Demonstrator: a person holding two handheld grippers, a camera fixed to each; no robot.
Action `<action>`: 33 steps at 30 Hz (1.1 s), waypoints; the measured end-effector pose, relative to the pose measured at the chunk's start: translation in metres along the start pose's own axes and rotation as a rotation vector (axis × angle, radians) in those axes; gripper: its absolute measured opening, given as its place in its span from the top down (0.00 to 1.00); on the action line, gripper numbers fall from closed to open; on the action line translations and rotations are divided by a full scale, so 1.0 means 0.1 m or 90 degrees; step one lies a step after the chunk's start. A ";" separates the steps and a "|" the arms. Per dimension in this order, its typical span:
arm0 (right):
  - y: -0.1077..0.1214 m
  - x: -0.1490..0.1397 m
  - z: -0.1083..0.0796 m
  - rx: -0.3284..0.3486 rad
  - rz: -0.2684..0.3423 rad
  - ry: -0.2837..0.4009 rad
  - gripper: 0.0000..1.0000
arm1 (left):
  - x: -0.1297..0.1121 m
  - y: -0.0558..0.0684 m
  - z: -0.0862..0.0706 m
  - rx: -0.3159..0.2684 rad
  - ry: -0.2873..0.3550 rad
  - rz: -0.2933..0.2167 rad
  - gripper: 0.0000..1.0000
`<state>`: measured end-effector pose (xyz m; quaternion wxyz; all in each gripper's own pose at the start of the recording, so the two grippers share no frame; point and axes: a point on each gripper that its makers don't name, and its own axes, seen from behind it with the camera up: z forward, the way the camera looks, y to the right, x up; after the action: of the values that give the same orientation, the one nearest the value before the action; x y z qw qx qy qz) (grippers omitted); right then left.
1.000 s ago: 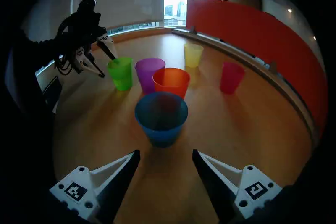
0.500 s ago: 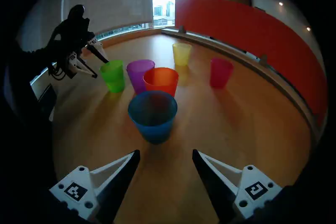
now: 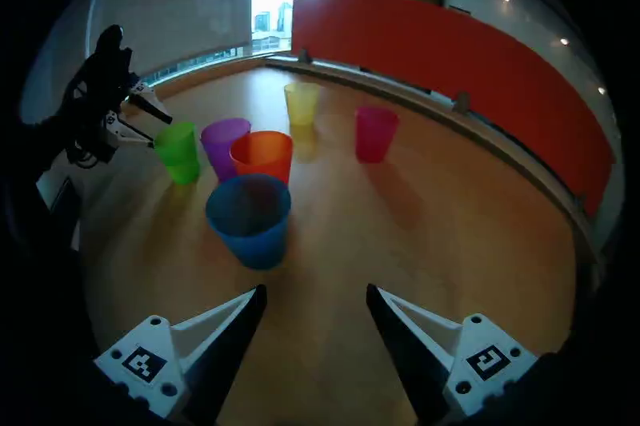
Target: Pour water
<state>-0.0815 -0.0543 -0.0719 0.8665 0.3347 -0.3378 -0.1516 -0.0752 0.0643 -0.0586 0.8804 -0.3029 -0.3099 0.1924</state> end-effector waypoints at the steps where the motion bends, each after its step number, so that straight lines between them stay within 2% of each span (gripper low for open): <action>1: 0.03 0.00 -0.01 -0.009 0.005 0.000 0.04 | 0.01 -0.03 -0.01 0.009 0.004 -0.006 0.16; 9: 0.21 0.04 -0.09 -0.074 0.034 0.014 0.03 | 0.05 -0.26 -0.07 0.078 0.042 -0.050 0.16; 18: 0.35 0.10 -0.16 -0.133 0.076 0.042 0.03 | 0.11 -0.38 -0.17 0.129 0.086 -0.084 0.16; 24: 0.48 0.13 -0.23 -0.185 0.107 0.057 0.03 | 0.15 -0.53 -0.25 0.170 0.115 -0.117 0.16; 33: 0.57 0.28 -0.35 -0.243 0.154 0.112 0.03 | 0.21 -0.63 -0.33 0.207 0.162 -0.165 0.15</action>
<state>-0.0351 -0.0097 -0.0381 0.9519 0.1340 -0.2642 -0.0779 -0.0287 0.0145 -0.0290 0.9668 -0.1369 -0.1981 0.0856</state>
